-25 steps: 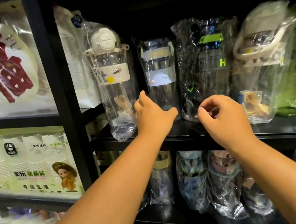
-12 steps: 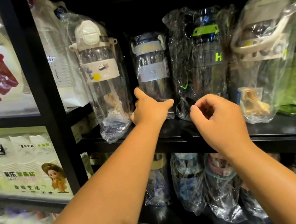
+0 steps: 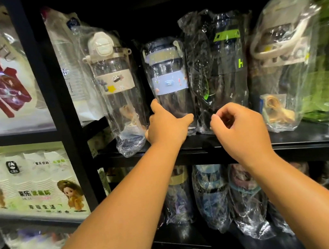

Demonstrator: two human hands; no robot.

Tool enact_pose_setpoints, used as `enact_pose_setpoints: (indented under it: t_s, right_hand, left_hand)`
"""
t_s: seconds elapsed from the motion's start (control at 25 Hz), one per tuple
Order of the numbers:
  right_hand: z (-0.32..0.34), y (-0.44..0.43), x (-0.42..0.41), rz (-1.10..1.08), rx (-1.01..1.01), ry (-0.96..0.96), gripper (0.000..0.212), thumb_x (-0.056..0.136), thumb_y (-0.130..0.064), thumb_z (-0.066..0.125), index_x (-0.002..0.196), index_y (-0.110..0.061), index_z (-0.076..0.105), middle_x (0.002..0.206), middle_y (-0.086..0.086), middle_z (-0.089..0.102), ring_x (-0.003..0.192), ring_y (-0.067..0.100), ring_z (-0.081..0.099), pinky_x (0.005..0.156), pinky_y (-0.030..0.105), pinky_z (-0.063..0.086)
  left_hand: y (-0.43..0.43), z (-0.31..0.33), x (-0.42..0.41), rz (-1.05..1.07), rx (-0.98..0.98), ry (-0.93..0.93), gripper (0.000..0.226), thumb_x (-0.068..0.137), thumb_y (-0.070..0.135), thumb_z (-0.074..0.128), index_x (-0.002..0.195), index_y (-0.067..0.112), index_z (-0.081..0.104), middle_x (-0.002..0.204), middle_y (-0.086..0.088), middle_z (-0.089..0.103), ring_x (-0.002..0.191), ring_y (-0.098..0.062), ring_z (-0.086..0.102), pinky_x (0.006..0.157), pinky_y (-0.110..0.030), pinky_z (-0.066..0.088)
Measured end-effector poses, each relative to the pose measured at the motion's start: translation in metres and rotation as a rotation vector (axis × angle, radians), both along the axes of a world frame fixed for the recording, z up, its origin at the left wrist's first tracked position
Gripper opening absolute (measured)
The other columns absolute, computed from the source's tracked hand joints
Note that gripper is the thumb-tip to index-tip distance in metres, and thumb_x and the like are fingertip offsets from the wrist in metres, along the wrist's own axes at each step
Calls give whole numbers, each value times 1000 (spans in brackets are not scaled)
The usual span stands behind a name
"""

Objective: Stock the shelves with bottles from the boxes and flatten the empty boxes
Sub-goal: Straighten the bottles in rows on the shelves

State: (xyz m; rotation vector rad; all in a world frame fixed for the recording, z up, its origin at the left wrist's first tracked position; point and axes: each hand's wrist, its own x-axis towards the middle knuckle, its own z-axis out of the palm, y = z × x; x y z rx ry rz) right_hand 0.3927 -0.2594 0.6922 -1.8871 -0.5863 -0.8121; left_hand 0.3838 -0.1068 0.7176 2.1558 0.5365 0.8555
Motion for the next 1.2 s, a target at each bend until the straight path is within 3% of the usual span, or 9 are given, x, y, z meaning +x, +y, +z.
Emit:
enact_pose_setpoints:
  t_s: [0.52, 0.64, 0.8, 0.88, 0.96, 1.08, 1.2]
  right_hand:
    - [1, -4, -2, -25, -25, 39, 16, 89, -28, 59, 75, -19, 61, 69, -10, 60, 74, 15, 56, 65, 32, 41]
    - [2, -5, -4, 9, -4, 42, 15, 89, -27, 60, 75, -20, 62, 70, -10, 61, 73, 13, 57, 65, 32, 44]
    - [-1, -27, -7, 46, 138, 78, 9, 87, -22, 63, 78, -24, 61, 81, -9, 63, 78, 11, 59, 69, 26, 45]
    - [-3, -47, -5, -46, 165, 34, 8, 85, -22, 66, 90, -24, 59, 97, -7, 57, 94, 16, 56, 77, 24, 44]
    - [-3, -68, 2, -199, 193, 29, 29, 82, -26, 70, 108, -22, 57, 116, -1, 49, 113, 25, 47, 92, 35, 42]
    - [5, -89, 18, -343, 201, 184, 74, 76, -39, 76, 136, -17, 41, 142, 8, 32, 128, 35, 36, 104, 53, 37]
    - [14, -96, 32, -318, 110, 292, 101, 74, -46, 79, 151, -16, 20, 149, 11, 22, 134, 36, 31, 107, 49, 37]
  left_hand:
    - [-3, -8, -22, 111, 140, 26, 101, 82, 58, 69, 155, 19, 10, 143, -11, 47, 128, -34, 50, 107, -53, 34]
    - [-7, -13, -23, 99, 115, -4, 109, 81, 59, 71, 157, 19, 2, 152, -13, 37, 137, -35, 40, 111, -54, 34]
    - [-26, -19, -34, 161, 136, -129, 120, 77, 56, 76, 157, 20, -7, 163, -8, 7, 148, -32, 13, 118, -51, 16]
    - [-41, -28, -41, 170, 206, -308, 111, 78, 48, 78, 157, 21, 4, 161, -7, 9, 145, -30, 13, 118, -49, 14]
    - [-60, -33, -40, 38, 250, -417, 98, 80, 39, 79, 154, 20, 18, 154, -8, 22, 140, -28, 23, 117, -45, 18]
    - [-87, -29, -25, -150, 165, -275, 101, 80, 40, 79, 155, 20, 14, 153, -7, 24, 141, -26, 28, 116, -39, 26]
    - [-99, -22, -6, -137, 104, -180, 108, 78, 42, 80, 156, 22, 8, 155, -8, 22, 142, -30, 30, 114, -42, 31]
